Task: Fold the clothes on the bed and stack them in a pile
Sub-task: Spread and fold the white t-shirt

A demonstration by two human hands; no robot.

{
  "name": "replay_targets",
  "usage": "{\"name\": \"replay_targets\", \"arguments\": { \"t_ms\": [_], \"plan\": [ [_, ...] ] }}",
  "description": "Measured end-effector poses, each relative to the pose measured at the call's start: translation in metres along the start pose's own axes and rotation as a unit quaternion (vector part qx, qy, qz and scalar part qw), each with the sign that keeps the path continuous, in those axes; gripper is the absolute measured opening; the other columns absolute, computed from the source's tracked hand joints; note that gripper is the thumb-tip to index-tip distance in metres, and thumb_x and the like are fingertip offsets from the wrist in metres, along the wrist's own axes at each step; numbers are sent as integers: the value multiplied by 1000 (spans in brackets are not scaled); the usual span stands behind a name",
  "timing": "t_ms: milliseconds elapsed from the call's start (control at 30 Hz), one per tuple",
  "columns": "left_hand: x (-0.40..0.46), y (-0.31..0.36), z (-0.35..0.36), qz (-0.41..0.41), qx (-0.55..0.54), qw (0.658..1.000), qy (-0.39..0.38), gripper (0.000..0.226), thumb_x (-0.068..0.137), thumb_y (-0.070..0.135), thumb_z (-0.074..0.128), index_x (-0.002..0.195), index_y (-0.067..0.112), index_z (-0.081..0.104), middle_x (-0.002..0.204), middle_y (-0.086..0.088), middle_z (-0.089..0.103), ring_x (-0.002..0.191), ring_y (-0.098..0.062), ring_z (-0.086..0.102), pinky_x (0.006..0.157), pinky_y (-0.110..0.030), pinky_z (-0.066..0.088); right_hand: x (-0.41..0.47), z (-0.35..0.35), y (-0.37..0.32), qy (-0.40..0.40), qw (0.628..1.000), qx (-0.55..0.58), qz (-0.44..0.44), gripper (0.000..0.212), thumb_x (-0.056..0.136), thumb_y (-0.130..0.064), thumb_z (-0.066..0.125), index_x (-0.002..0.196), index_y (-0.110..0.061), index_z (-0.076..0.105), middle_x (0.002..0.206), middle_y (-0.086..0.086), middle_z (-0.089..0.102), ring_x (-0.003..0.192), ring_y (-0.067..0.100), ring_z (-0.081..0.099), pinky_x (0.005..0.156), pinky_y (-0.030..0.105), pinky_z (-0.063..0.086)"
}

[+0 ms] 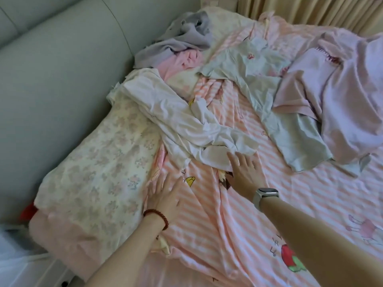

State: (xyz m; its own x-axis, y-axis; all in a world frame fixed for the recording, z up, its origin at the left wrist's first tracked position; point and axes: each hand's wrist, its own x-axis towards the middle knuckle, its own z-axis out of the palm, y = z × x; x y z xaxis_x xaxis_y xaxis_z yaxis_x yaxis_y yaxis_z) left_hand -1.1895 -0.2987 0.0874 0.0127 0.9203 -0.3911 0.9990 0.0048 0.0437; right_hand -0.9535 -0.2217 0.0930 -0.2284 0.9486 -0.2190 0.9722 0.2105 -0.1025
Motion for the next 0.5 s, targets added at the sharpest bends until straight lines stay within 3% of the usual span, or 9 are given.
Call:
{"name": "replay_targets", "arguments": {
  "t_ms": [67,133,233,300,367,433,500],
  "plan": [
    [26,-6,18,-3,26,1000,-2,63,92,45,36,145,37,5,156,-1,-2,143,-25,-10,115,-49,1,27,15,6,-7,999,-29,-10,76,91,-50,42,147,-31,-6,156,6,1,142,28,9,111,47,14],
    [42,-10,33,-19,23,999,-22,63,92,50,35,144,40,2,157,-1,-3,142,-25,-14,113,-52,-4,50,25,10,-5,999,-47,-18,73,90,-50,43,146,-32,0,155,6,2,141,30,12,107,51,20],
    [49,-15,48,-22,17,999,-36,65,91,54,34,144,43,-3,157,0,-7,142,-23,-19,111,-51,-10,70,37,9,18,999,-41,-23,49,93,-33,41,140,-22,31,142,9,36,130,30,31,104,47,26],
    [47,-17,48,-15,-2,1000,-19,62,91,52,36,145,42,6,157,2,-3,142,-20,-16,112,-48,-11,68,41,8,67,997,39,-22,35,92,-16,41,125,-13,50,120,11,57,116,30,49,96,38,32],
    [42,-16,43,-1,-66,997,42,53,91,43,43,142,33,30,155,-1,16,144,-18,-1,114,-46,-3,47,40,5,96,987,122,-28,22,89,-9,49,108,-6,58,100,15,66,97,31,59,78,34,37],
    [37,-11,32,7,-182,973,142,40,88,26,54,126,13,55,138,-11,45,135,-24,28,111,-48,18,12,40,-3,94,982,149,-64,17,83,-10,64,99,-3,62,88,15,68,82,32,64,68,32,44],
    [30,-3,20,15,-240,948,207,37,82,11,64,118,3,58,127,-17,52,125,-33,42,105,-44,29,-27,46,-14,98,977,179,-67,20,75,-3,71,93,0,63,75,16,67,64,33,64,55,30,46]
  ]
}}
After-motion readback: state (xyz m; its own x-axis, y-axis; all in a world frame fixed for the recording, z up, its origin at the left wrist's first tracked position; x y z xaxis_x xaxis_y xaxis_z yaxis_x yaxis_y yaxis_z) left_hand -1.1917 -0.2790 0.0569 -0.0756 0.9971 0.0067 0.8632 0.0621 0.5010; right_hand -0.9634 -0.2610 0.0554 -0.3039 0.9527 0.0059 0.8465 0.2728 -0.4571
